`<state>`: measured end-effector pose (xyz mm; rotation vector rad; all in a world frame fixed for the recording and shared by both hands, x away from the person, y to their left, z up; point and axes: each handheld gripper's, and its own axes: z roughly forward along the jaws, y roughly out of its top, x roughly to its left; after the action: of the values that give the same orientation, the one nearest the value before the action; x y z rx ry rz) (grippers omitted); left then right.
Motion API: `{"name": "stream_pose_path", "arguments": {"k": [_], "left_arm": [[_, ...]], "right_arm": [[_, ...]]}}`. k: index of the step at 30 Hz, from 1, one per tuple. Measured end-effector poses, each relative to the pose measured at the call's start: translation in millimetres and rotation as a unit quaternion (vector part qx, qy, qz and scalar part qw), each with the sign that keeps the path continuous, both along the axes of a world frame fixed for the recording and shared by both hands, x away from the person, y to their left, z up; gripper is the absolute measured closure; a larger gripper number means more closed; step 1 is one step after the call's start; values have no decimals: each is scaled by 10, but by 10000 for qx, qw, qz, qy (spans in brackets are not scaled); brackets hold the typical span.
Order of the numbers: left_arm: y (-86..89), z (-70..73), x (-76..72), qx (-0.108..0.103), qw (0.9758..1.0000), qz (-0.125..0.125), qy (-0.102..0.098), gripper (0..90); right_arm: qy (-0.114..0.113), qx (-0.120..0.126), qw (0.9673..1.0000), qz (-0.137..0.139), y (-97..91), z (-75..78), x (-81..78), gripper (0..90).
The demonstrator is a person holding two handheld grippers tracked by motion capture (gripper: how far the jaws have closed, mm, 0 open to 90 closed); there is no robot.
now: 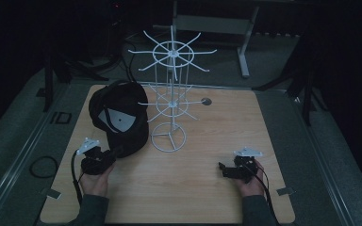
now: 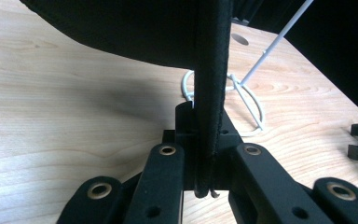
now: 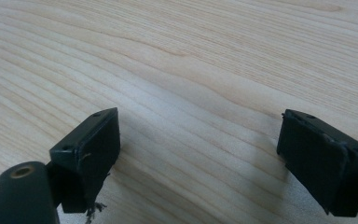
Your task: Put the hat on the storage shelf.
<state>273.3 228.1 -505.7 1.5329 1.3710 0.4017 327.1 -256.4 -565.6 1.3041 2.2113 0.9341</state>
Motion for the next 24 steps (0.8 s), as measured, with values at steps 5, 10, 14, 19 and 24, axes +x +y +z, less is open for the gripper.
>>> {"name": "stream_pose_path", "arguments": {"k": [5,10,14,19,24], "left_arm": [[41,37,-6,30,10000,39,-33,861],[72,67,-13,43,9999,50,-81,860],[102,107,-19,82,9999,58,-126,861],[126,157,-25,121,9997,81,-186,861],[144,201,-34,166,9996,77,-233,861]], "right_arm": [[1,1,10000,-1,0,0,0,129],[1,1,10000,-1,0,0,0,129],[1,2,10000,-2,0,0,0,129],[1,1,10000,-1,0,0,0,129],[0,1,10000,-1,0,0,0,129]]}}
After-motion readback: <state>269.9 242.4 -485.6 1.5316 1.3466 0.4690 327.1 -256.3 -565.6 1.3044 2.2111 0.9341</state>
